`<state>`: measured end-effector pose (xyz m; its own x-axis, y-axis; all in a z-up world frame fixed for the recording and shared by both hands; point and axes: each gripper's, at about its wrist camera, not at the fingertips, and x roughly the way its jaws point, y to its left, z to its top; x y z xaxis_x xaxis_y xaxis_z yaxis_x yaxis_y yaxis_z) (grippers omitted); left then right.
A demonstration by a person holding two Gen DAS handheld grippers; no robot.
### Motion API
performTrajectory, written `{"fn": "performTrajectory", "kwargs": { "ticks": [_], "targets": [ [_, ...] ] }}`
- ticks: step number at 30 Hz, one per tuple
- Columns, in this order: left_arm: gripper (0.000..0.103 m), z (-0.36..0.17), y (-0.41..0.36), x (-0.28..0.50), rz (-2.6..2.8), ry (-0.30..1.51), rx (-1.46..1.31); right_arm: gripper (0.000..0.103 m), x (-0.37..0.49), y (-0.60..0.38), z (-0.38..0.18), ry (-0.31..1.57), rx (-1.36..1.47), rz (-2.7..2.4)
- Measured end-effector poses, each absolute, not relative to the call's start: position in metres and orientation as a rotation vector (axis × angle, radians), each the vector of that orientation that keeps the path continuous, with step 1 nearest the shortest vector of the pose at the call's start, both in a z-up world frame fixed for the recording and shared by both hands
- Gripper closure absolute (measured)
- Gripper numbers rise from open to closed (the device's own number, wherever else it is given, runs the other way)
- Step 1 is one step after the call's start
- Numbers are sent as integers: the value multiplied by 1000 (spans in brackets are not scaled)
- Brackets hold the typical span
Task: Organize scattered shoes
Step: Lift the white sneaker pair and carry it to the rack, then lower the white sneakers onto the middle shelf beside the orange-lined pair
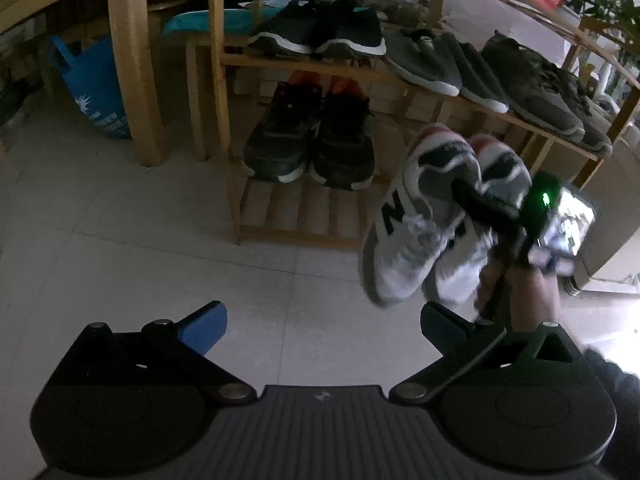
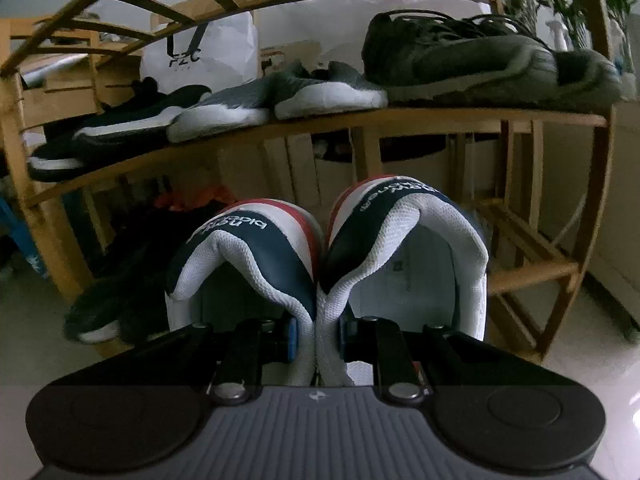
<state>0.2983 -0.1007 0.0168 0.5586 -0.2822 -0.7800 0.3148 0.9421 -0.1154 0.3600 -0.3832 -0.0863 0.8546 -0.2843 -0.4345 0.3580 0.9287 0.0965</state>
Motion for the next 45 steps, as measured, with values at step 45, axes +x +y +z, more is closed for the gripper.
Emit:
{"fn": "performTrajectory", "kwargs": {
  "ticks": [45],
  "targets": [
    [0,-10,-96,324,-399,1008,9,83,527,-432,-98,153,52,-370]
  ]
}}
